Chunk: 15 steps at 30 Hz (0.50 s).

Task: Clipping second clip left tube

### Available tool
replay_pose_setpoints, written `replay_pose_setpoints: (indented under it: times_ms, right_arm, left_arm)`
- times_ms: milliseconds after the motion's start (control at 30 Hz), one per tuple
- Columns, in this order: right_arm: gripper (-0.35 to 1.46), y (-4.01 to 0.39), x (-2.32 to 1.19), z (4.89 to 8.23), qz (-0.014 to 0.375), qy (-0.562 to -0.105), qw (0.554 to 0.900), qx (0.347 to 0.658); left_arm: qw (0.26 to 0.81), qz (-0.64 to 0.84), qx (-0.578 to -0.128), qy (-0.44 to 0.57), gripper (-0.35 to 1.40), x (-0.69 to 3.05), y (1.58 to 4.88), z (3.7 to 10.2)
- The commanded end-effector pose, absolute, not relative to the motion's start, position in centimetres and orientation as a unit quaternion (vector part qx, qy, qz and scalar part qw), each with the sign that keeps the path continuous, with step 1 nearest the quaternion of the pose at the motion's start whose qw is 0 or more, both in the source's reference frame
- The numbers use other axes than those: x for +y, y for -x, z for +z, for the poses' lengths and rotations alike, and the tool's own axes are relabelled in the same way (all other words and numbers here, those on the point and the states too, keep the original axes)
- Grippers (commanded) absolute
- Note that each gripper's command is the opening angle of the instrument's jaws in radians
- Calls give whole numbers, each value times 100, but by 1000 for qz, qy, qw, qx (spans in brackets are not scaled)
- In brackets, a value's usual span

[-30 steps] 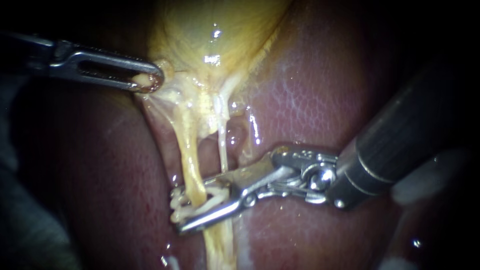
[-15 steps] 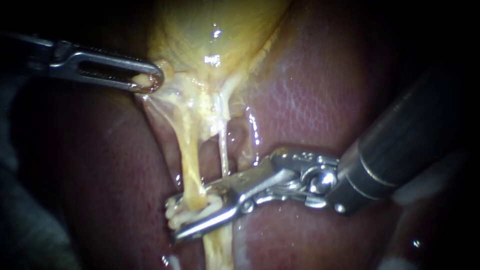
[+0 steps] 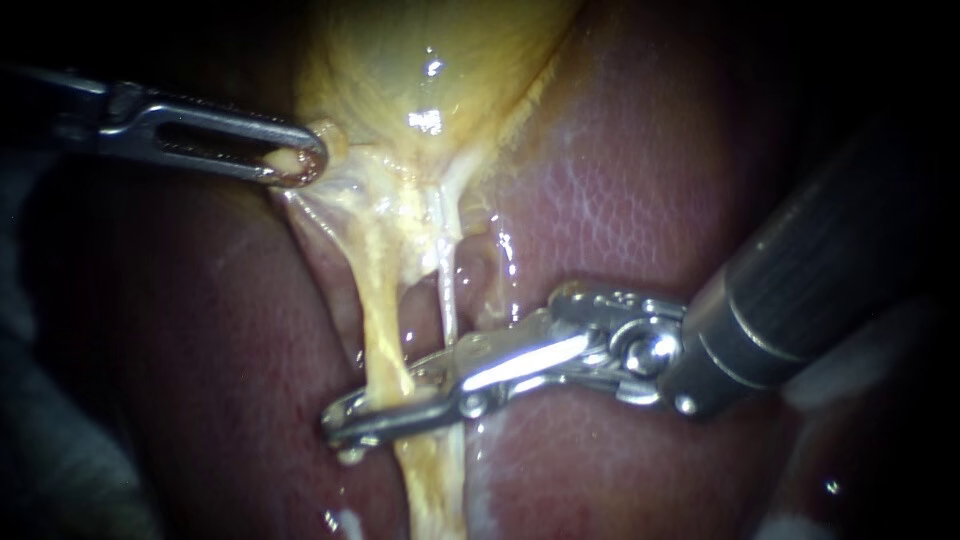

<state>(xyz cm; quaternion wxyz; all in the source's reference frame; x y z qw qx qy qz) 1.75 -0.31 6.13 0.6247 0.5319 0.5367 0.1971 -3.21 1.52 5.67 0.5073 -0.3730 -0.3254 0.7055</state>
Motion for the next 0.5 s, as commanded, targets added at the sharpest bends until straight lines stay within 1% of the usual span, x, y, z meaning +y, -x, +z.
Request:
replay_pose_setpoints:
  times_ms: [33,100,500]
  right_arm:
    - [-35,-176,-31,612,202,-536,623,533]
    - [-35,-175,-32,611,207,-541,621,528]
    - [-35,-175,-34,610,206,-541,621,528]
  left_arm:
    - [507,705,-325,373,-35,152,321,566]
    - [507,705,-326,373,-35,152,321,566]
    - [507,705,-326,373,-35,152,321,567]
